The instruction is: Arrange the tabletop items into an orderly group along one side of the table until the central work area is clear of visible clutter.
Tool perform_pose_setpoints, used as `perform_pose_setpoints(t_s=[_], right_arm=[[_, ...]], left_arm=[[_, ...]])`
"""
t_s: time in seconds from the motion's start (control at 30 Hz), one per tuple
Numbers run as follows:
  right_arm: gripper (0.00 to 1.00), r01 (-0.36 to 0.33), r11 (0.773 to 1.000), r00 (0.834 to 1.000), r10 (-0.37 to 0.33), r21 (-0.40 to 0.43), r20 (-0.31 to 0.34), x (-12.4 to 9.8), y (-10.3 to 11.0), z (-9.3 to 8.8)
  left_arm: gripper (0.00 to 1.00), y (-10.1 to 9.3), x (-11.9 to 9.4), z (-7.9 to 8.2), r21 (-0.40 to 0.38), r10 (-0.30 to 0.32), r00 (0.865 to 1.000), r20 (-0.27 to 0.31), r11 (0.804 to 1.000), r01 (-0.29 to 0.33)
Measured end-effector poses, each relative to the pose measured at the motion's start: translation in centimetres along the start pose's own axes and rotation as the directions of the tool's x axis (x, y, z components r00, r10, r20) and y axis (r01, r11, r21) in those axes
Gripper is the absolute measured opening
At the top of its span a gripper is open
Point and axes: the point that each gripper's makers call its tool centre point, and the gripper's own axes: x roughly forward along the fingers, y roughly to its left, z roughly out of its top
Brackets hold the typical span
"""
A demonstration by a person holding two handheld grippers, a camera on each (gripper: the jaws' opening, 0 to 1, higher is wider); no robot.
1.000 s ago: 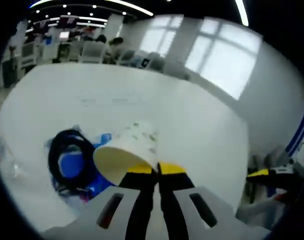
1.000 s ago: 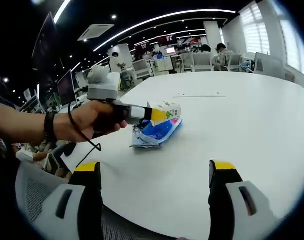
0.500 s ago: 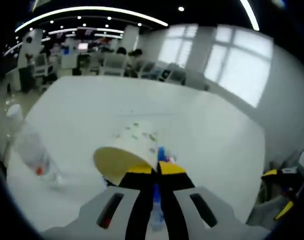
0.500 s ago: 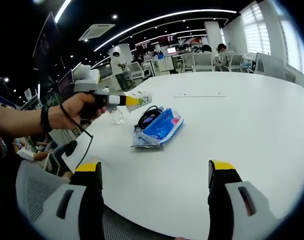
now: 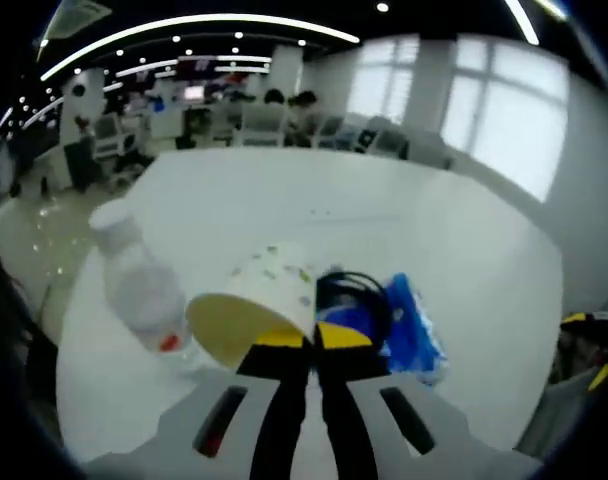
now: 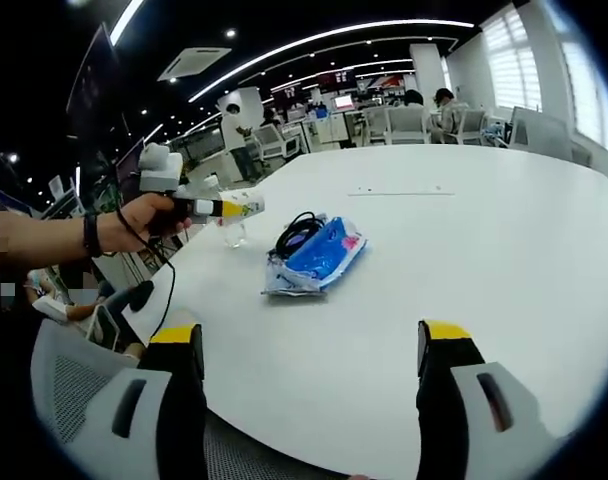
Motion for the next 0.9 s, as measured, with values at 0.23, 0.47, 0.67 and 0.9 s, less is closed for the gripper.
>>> perform_pose_setpoints(t_s=[0.23,0.47,0.67,0.9], right_arm=[[0.89,-0.001,1.0,1.0,0.001,-0.002,-0.01,0.1,0.0,-0.2],[0.89,0.0,1.0,1.0,0.0,0.001,-0.012,0.1,-0.1,-0.3],[0.88,0.004,1.0,1.0,-0.004,0.003,-0.013,0.1,-0.2,-0.3],[0.88,0.006,1.0,1.0,-0.006,0.006,-0.017,0.1,-0.3,-0.4]], left_arm=[[0.0,0.7,0.3,-0.1,0.05,0.019,0.999,-0.027,0.999,-0.018],[0.0,1.3,0.9,-0.3,0.054,0.03,0.998,-0.055,0.998,-0.027],[0.0,2.2,1.7,-1.2,0.08,0.062,0.994,-0.095,0.995,-0.054],[0.01,2.1,2.9,-1.7,0.119,0.078,0.988,-0.137,0.991,-0.062]])
